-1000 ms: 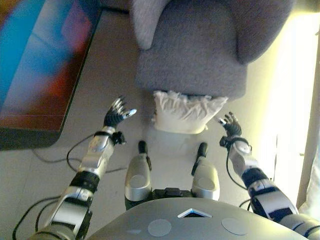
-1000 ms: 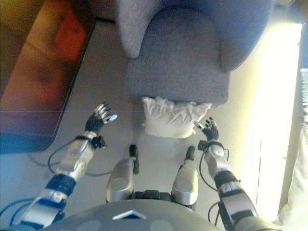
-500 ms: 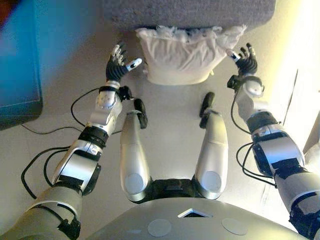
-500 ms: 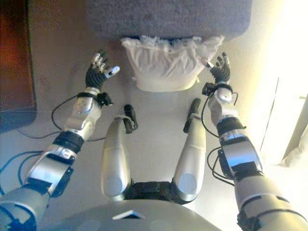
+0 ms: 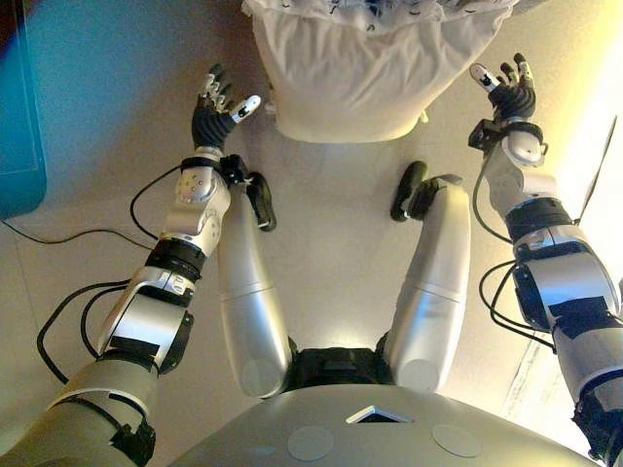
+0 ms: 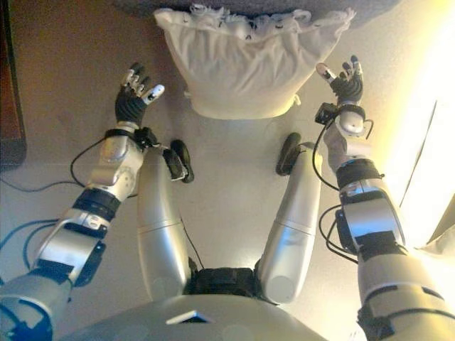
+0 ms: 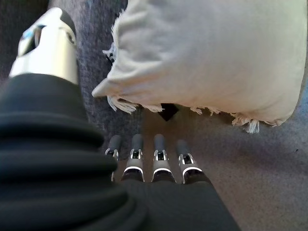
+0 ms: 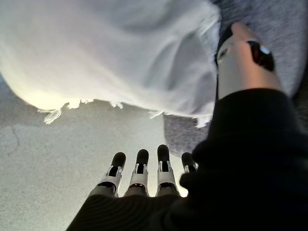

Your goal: Pick up the cushion and take it to the sofa

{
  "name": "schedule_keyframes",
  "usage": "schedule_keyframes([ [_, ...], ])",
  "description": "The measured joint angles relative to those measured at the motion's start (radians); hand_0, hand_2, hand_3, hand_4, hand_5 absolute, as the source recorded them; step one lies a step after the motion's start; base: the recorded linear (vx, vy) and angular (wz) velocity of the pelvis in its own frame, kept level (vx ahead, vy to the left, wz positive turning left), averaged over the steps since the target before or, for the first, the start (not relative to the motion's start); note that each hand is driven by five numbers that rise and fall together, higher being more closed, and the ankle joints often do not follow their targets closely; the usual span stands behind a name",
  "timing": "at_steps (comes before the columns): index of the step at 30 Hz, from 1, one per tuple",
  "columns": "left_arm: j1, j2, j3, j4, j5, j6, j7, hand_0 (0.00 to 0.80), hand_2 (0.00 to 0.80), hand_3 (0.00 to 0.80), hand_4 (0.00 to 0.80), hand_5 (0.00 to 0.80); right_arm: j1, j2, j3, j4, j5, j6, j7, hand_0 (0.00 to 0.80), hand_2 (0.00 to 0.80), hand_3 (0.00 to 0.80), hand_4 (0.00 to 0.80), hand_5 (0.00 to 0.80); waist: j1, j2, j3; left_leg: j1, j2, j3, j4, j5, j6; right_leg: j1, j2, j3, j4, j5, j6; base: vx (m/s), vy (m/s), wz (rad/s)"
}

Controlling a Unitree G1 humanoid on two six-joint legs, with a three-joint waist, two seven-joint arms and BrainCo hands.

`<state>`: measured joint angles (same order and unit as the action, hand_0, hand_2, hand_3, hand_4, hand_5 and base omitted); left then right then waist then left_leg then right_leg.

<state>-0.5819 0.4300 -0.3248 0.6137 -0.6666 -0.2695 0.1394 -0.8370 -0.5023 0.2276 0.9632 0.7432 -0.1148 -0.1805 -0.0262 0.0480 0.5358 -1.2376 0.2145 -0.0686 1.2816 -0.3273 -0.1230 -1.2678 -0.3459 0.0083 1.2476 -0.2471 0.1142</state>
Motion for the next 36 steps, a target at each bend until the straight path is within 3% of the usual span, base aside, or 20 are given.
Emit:
schedule_keyframes([
  [8,0.124,0.049,0.015,-0.149,-0.041,-0.021,-0.149,0.0,0.0,0.0,0.0,0.0,0.009,-0.048,-0.056,0.076,0.094,0.036,0.107,0.0,0.0,0.0,0.0,0.0,0.046,0.001,0.0,-0.053,-0.011,-0.049,0.064,-0.004,-0.006,-0.037,-0.012,0.005,0.139,-0.092,-0.013,0.051,-0.13,0.23],
  [18,0.265,0.112,0.067,-0.291,-0.106,-0.019,-0.233,0.0,0.0,0.0,0.0,0.0,0.005,-0.104,-0.099,0.156,0.134,0.099,0.121,0.0,0.0,0.0,0.0,0.0,0.12,0.029,0.002,-0.108,-0.037,-0.062,0.119,-0.004,-0.006,-0.055,-0.062,0.012,0.245,-0.178,0.003,0.027,-0.105,0.26],
  [24,0.276,0.137,0.074,-0.368,-0.163,0.004,-0.276,0.0,0.0,0.0,0.0,0.0,-0.008,-0.146,-0.099,0.201,0.132,0.134,0.118,0.0,0.0,0.0,0.0,0.0,0.139,0.037,0.002,-0.124,-0.07,-0.07,0.143,-0.004,-0.007,-0.054,-0.079,0.036,0.296,-0.222,0.019,0.024,-0.091,0.24],
  [31,0.302,0.138,0.077,-0.392,-0.174,0.03,-0.298,0.0,0.0,0.0,0.0,0.0,-0.036,-0.186,-0.099,0.264,0.128,0.165,0.063,0.0,0.0,0.0,0.0,0.0,0.153,0.051,0.002,-0.165,-0.077,-0.079,0.181,0.003,0.005,-0.055,-0.108,0.042,0.374,-0.289,0.027,-0.006,-0.081,0.29],
  [32,0.306,0.138,0.077,-0.393,-0.174,0.03,-0.299,0.0,0.0,0.0,0.0,0.0,-0.037,-0.189,-0.099,0.27,0.129,0.165,0.054,0.248,0.248,0.248,0.248,0.248,0.155,0.052,0.002,-0.171,-0.077,-0.078,0.184,0.005,0.007,-0.055,-0.114,0.042,0.384,-0.298,0.029,-0.021,-0.07,0.3],
  [33,0.309,0.139,0.077,-0.393,-0.175,0.031,-0.301,0.0,0.0,0.0,0.0,0.0,-0.038,-0.19,-0.1,0.27,0.13,0.165,0.047,0.728,0.728,0.728,0.728,0.728,0.157,0.052,0.002,-0.175,-0.079,-0.079,0.187,0.006,0.008,-0.055,-0.114,0.044,0.391,-0.306,0.03,-0.025,-0.071,0.24],
  [34,0.312,0.139,0.077,-0.394,-0.176,0.032,-0.303,0.0,0.0,0.0,0.0,0.0,-0.038,-0.19,-0.101,0.271,0.129,0.164,0.039,0.8,0.8,0.8,0.8,0.8,0.16,0.052,0.002,-0.178,-0.083,-0.08,0.189,0.006,0.008,-0.056,-0.113,0.048,0.396,-0.312,0.028,-0.025,-0.059,0.17],
  [36,0.325,0.139,0.078,-0.401,-0.181,0.036,-0.309,0.0,0.0,0.0,0.0,0.0,-0.038,-0.193,-0.102,0.275,0.123,0.163,0.032,0.8,0.8,0.8,0.8,0.8,0.165,0.052,0.002,-0.184,-0.088,-0.08,0.192,0.006,0.008,-0.059,-0.113,0.053,0.402,-0.319,0.033,-0.029,-0.052,0.11],
])
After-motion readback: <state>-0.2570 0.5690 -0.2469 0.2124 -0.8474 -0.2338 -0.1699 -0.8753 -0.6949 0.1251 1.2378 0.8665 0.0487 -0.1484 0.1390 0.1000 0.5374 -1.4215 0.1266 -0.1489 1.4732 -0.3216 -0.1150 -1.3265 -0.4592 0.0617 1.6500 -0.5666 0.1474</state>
